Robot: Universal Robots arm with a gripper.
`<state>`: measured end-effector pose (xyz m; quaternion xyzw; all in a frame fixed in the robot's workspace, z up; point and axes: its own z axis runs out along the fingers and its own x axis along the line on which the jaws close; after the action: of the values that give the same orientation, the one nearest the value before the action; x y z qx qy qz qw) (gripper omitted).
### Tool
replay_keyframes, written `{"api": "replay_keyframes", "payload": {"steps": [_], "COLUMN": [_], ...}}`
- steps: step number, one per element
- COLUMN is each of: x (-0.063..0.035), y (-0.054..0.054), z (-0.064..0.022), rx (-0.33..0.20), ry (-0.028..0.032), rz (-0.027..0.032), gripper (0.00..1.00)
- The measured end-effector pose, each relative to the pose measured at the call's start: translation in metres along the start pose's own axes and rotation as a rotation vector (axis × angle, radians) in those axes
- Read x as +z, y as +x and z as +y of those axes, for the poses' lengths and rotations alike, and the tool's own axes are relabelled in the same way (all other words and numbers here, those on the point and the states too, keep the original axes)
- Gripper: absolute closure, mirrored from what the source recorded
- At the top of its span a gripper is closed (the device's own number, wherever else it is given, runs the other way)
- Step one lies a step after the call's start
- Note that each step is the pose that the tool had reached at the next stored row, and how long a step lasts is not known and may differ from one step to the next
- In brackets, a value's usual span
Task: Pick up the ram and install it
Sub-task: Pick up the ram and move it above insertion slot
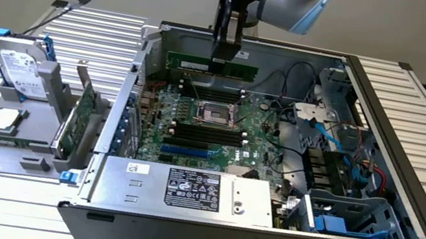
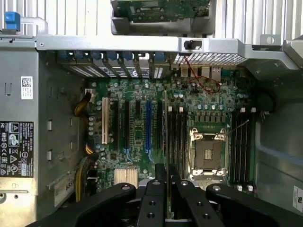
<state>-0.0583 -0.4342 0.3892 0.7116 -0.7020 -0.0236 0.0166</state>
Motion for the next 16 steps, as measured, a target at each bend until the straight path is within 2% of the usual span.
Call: {"api": "replay_keyframes", "payload": {"steps": [3,7,9,16], "x": [0.0039,0.0095,0.0163,0.0223], "y": [-0.004,-0.014,-0.025,-0.03], "z": [-0.006,-0.0083,-0.0112,-0.0166], "rx": [0.0,0.0,0.0,0.007], "ry": [0.0,0.0004,0.0012,0.0026], "rz": [-0.0016,-0.002,-0.0021,-0.0024], "gripper": [0.86,0.86,0.86,0.86]}}
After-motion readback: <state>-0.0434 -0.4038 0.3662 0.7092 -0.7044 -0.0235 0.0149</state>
